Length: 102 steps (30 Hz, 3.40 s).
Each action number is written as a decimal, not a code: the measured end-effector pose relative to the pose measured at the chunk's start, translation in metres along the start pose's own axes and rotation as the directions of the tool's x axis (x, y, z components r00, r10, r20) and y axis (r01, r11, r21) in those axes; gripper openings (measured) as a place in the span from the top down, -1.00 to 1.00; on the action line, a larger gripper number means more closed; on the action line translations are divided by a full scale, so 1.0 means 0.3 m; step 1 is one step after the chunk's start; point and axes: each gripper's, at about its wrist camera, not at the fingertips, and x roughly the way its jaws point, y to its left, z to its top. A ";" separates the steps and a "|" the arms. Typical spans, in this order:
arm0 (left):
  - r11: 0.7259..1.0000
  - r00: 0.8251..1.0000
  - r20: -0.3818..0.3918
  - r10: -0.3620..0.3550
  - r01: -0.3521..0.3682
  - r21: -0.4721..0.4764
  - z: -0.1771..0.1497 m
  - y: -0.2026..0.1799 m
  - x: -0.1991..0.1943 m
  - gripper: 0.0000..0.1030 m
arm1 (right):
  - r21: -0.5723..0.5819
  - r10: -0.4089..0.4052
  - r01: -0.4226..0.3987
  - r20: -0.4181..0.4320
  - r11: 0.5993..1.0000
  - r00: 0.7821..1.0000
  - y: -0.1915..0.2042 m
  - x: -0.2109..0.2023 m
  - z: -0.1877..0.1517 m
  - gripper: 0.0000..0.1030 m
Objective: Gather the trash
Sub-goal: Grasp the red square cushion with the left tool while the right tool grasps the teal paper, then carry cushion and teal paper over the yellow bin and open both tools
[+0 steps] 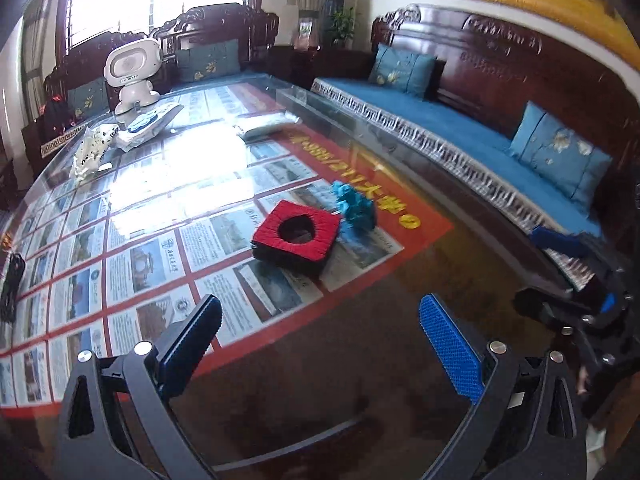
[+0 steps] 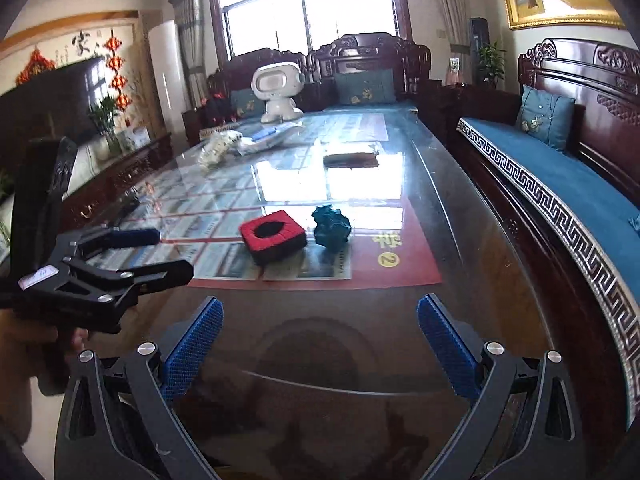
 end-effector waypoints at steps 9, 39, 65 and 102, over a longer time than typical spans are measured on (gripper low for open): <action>0.997 0.997 -0.083 -0.001 0.008 0.076 0.110 0.053 0.243 -0.92 | 0.001 0.004 -0.004 0.000 1.000 1.000 -0.081 0.136 0.085 -0.83; 0.999 0.996 -0.086 -0.025 0.022 -0.039 0.152 0.193 0.280 -0.32 | -0.010 0.051 -0.055 -0.254 0.998 0.966 -0.069 0.537 0.251 -0.53; 0.996 0.996 -0.019 -0.085 0.085 0.026 -0.032 0.038 -0.037 -0.32 | -0.171 0.111 -0.135 -0.145 0.976 0.983 0.130 0.063 0.054 0.14; 0.978 0.953 -0.253 -0.168 0.193 0.075 -0.982 -0.318 -0.327 -0.32 | -0.237 -0.022 -0.074 -0.382 0.969 0.924 0.360 -0.322 -0.794 -0.54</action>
